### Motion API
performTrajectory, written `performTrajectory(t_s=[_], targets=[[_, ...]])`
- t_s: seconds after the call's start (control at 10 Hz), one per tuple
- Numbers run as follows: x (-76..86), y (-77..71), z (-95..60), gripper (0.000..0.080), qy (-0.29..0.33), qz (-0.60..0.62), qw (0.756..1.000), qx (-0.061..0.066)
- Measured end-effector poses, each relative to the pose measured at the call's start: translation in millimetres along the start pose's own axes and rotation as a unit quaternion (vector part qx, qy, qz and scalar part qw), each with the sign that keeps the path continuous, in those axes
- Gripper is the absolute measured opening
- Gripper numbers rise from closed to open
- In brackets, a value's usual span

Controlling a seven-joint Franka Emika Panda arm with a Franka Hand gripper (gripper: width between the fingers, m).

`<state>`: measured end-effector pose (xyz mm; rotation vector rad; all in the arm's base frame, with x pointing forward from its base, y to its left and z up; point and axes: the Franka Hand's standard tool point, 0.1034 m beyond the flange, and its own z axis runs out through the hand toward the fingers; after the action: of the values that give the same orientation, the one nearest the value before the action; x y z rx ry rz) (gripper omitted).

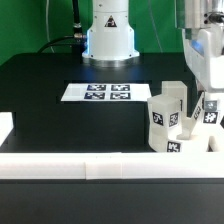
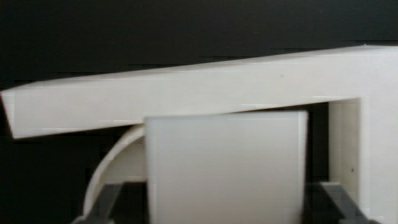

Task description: Assemble stool

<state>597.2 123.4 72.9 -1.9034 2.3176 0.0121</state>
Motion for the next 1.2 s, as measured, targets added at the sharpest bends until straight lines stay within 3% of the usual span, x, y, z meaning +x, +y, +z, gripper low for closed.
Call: performTrajectory(t_s=[0.1, 0.3, 0.4, 0.9, 1.0, 1.1, 1.2], targets=[[0.6, -0.8, 0.2, 0.0337, -0.004, 0.036, 0.999, 0.006], [1.6, -0.6, -0.2, 0.0337, -0.022, 0.151, 0.988, 0.040], [-0.1, -0.3, -0.3, 0.0337, -0.028, 0.174, 0.983, 0.047], [0.2, 0.0, -0.7, 0.0338, -0.039, 0.192, 0.979, 0.052], [0.3, -3.3, -8.6, 0.0494, -0.043, 0.177, 0.982, 0.054], [-1.0, -5.6, -20.1, 0.0598, -0.049, 0.166, 0.983, 0.057], [-4.1, -6.3, -31.8, 0.0598, -0.056, 0.161, 0.984, 0.061]])
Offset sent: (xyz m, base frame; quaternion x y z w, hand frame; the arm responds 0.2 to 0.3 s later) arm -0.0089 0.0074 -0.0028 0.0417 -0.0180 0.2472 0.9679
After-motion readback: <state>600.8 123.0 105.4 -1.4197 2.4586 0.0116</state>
